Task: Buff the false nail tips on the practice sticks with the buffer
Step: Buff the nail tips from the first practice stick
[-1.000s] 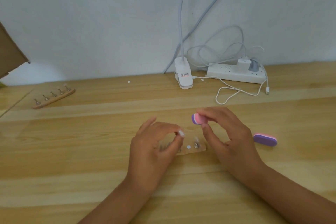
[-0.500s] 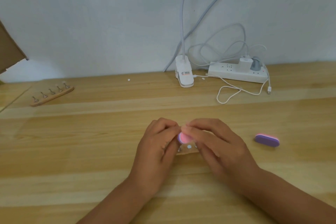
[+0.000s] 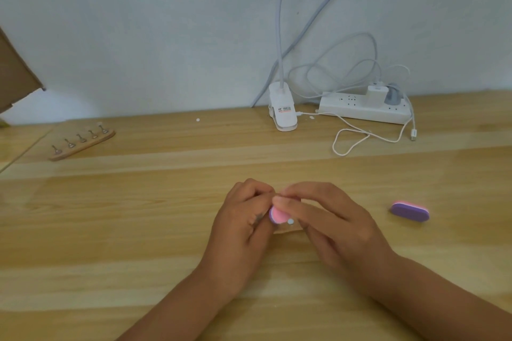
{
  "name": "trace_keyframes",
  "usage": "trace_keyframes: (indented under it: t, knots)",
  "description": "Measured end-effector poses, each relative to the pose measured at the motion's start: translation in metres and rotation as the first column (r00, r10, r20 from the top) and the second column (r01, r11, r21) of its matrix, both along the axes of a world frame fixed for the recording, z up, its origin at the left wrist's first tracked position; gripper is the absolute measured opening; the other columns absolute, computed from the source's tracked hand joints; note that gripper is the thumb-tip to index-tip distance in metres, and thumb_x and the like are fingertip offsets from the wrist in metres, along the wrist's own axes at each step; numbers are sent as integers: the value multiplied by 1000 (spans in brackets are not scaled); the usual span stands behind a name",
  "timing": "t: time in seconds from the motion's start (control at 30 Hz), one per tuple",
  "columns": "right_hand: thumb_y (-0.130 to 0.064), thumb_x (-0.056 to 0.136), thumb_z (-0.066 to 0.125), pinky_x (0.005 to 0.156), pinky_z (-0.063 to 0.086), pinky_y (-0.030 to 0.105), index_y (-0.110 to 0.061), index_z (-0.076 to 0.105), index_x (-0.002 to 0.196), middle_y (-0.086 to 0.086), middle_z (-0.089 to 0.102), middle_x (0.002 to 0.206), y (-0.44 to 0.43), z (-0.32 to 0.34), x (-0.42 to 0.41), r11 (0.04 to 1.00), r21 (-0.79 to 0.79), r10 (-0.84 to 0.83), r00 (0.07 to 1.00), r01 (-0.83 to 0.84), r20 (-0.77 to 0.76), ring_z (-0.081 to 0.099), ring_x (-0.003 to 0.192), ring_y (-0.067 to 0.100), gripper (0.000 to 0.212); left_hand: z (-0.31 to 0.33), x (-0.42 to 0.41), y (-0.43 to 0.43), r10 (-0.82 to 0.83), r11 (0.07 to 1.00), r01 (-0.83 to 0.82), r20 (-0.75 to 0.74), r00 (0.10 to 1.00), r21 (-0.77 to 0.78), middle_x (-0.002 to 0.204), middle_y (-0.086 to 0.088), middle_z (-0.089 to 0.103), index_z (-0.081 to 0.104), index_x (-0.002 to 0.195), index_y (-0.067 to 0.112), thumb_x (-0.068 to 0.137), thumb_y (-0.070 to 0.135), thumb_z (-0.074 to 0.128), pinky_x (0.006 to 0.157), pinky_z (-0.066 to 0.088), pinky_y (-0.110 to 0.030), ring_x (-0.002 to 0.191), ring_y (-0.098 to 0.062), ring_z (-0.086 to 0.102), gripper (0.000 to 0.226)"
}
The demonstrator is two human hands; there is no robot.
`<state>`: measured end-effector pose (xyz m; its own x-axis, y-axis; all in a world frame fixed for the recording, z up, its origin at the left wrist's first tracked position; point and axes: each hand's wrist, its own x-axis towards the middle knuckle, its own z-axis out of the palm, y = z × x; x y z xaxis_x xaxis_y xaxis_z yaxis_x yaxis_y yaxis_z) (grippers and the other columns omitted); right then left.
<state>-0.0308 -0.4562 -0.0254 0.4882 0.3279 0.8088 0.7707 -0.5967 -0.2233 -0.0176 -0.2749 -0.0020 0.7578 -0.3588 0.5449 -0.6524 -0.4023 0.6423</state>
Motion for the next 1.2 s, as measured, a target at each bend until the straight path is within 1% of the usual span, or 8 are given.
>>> trace_keyframes:
  t: [0.23,0.4,0.47,0.6,0.73,0.83,1.03,1.2]
  knots:
    - [14,89,55,96,49,27,-3,66,124,14,65,120,-1,-1,0,1000,2,-1,1000,1,-9,62,112,21,40,-2,0,-1,4,1000,-4,0,1000,19,90,5,60,74,88,15,94,28,50,75,45,-30,89,-17,56,28]
    - [17,85,57,95,49,29,-5,69,121,13,65,120,-4,0,2,998,39,-50,998,51,-37,61,112,20,44,1,-1,-2,12,998,-18,-108,994,-54,89,9,60,75,90,18,90,36,53,76,46,-28,90,-17,58,29]
    - [18,86,56,96,48,28,-5,69,122,16,65,120,-2,-1,-1,1000,1,-1,1000,1,-2,61,112,22,45,2,-1,-2,-13,997,2,-131,991,-77,89,8,60,75,89,20,90,34,54,75,47,-27,89,-19,59,25]
    - [19,83,58,92,51,32,0,71,117,15,66,118,-5,3,3,993,50,-99,993,102,-61,62,109,22,41,1,-1,-2,22,996,-35,-161,987,-81,87,8,60,76,88,22,90,29,61,77,46,-28,90,-18,59,16]
    - [16,89,52,97,48,28,-1,72,116,17,65,119,-3,1,-4,1000,-26,-6,1000,6,-13,61,112,23,38,2,-2,-2,-29,996,17,-136,990,-84,88,8,61,73,89,27,91,33,56,75,47,-30,89,-18,58,19]
    - [17,86,57,94,51,32,-2,70,117,14,65,119,-6,2,1,994,62,-88,994,93,-69,62,111,22,39,2,-2,-1,4,997,-16,-161,987,-76,86,8,60,75,86,23,92,30,60,77,47,-33,89,-19,58,17]
    - [16,87,57,93,51,31,-1,70,118,16,65,118,-3,2,-1,997,22,-77,996,78,-47,64,109,24,38,3,-2,-1,-23,993,1,-184,983,-119,86,10,62,75,90,24,91,29,60,76,46,-27,89,-19,60,16]
    - [-1,102,48,95,51,30,0,70,118,17,66,117,2,3,-6,996,18,-84,996,84,8,64,107,25,27,3,-3,-2,-61,986,27,-203,977,-166,87,7,63,76,92,21,90,34,58,75,48,-29,88,-19,61,22]
